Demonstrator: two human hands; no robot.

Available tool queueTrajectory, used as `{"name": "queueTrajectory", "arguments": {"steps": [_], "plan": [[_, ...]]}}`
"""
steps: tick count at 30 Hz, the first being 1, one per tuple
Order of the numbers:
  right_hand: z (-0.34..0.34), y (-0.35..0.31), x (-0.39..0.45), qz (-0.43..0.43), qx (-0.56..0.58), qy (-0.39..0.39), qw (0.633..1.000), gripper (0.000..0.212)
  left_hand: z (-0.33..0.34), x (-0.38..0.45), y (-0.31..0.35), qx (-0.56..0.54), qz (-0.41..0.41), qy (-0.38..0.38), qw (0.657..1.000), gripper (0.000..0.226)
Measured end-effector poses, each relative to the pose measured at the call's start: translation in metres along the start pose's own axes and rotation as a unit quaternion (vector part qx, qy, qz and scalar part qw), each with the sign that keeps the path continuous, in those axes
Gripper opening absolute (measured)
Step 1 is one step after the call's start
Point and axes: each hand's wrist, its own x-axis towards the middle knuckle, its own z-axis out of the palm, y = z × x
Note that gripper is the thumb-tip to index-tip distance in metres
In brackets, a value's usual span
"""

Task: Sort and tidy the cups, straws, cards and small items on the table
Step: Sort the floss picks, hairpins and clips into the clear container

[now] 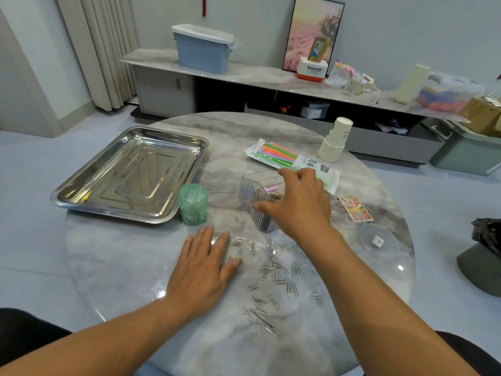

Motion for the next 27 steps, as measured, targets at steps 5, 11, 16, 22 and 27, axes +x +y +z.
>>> {"name": "queueTrajectory", "arguments": {"steps": [5,11,16,22,27], "plan": [[0.007,0.030,0.013,0.030,0.001,0.013,0.999,0.079,0.008,0.019,0.012,-0.001,0.065,-0.016,0.998,0.081],[0.024,0.058,0.012,0.054,0.110,0.069,0.990,0.055,0.009,0.041,0.018,-0.014,0.059,-0.026,0.998,0.083],[0.046,0.057,-0.029,0.111,0.247,0.100,0.958,0.041,0.006,0.069,0.020,-0.029,0.028,-0.018,0.999,0.086],[0.065,0.097,-0.063,0.092,0.182,-0.039,0.978,0.048,0.007,0.093,0.024,0.007,0.073,-0.046,0.996,0.093],[0.075,0.111,-0.076,0.001,0.106,-0.112,0.988,0.057,0.007,0.084,0.025,-0.009,0.197,-0.090,0.976,0.084]]}}
